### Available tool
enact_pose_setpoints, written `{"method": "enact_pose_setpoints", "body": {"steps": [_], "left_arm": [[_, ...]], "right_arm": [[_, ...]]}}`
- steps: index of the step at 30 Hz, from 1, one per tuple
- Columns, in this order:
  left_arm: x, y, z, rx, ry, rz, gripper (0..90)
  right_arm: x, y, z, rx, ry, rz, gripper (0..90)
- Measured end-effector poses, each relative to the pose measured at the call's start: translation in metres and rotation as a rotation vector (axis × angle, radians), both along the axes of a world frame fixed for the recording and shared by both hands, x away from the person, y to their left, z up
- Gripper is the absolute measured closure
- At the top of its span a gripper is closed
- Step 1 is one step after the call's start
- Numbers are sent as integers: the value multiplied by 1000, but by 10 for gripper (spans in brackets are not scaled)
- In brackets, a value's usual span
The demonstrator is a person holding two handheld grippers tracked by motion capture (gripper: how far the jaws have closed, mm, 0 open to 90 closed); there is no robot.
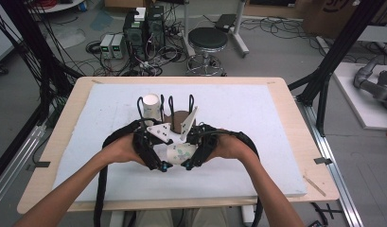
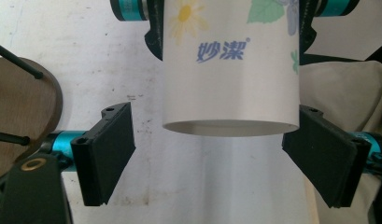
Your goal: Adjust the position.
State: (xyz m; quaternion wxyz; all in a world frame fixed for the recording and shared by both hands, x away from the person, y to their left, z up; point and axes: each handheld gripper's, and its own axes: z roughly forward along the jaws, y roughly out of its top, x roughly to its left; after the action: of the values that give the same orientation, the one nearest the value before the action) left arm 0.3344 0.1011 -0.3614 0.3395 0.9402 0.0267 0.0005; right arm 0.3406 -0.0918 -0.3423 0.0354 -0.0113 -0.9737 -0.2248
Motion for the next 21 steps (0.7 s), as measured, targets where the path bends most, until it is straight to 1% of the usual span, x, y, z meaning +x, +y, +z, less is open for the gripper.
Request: {"method": "enact_pose_setpoints", "body": {"steps": [4, 6, 12, 14, 15, 16, 18, 20, 21], "left_arm": [[0, -2, 0, 9, -1, -4, 171], [0, -2, -1, 5, 4, -2, 174], [0, -4, -1, 7, 4, -7, 184], [0, -4, -1, 8, 8, -9, 200], [1, -5, -1, 11, 4, -17, 224], [1, -5, -1, 10, 4, -21, 224], [1, -5, -1, 4, 8, -30, 261], [2, -6, -2, 4, 13, -27, 268], [2, -6, -2, 6, 15, -36, 285]], "right_arm": [[0, 0, 0, -4, -1, 0, 315], [1, 1, -1, 1, -3, 2, 315], [1, 1, -1, -6, -2, -3, 315], [2, 1, -1, 0, -4, -2, 315], [2, 1, -1, -2, -8, -4, 315], [2, 1, -1, -2, -7, -3, 315], [2, 1, -1, -1, -9, -2, 315], [2, 1, -1, 0, -3, -1, 315], [2, 1, -2, 0, -3, 1, 315]]}}
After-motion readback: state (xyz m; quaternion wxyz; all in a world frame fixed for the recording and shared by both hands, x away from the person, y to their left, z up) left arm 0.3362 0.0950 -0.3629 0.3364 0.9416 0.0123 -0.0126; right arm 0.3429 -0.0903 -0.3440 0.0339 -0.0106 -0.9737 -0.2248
